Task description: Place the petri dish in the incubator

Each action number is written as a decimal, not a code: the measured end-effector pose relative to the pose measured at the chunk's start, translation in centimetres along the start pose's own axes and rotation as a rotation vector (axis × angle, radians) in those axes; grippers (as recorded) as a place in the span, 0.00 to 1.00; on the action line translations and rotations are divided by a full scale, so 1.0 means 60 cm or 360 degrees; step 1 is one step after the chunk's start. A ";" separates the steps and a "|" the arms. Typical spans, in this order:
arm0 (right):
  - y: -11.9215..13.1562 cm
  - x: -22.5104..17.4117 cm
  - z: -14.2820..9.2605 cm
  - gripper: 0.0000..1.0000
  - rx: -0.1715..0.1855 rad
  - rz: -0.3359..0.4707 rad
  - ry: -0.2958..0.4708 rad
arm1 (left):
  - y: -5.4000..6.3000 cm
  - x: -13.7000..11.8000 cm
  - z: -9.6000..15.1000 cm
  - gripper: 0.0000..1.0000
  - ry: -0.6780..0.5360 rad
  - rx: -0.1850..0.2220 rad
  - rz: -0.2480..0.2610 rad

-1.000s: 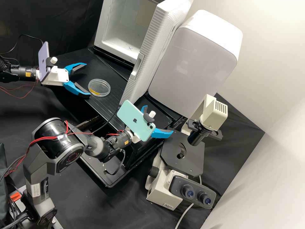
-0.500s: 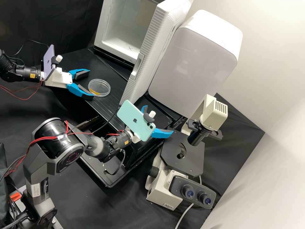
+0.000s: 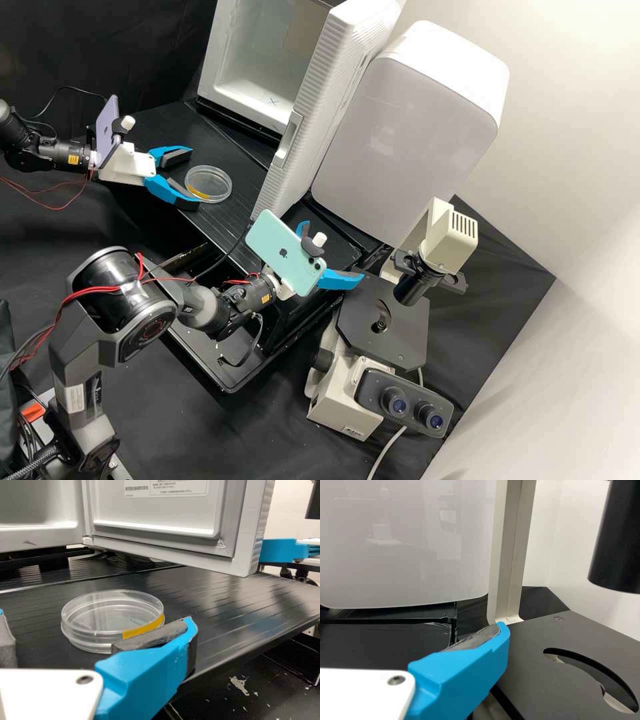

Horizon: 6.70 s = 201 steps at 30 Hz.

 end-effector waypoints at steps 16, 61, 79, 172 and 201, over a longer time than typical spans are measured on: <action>0.000 0.000 0.000 1.00 0.0000 0.0000 0.0000 | -0.001 0.030 0.001 1.00 -0.0099 -0.0132 0.0004; 0.000 0.000 0.000 1.00 0.0000 0.0000 0.0000 | -0.009 0.050 0.014 1.00 -0.0172 -0.0089 0.0001; 0.000 0.000 0.000 1.00 0.0000 0.0000 0.0000 | -0.009 0.050 0.013 0.00 -0.0162 -0.0097 0.0006; 0.000 0.000 0.000 1.00 0.0000 0.0000 0.0000 | -0.007 0.051 0.007 0.00 -0.0092 -0.0112 0.0031; 0.000 0.000 0.000 1.00 0.0000 0.0000 0.0000 | 0.051 -0.021 0.000 0.00 -0.0033 -0.0083 0.0147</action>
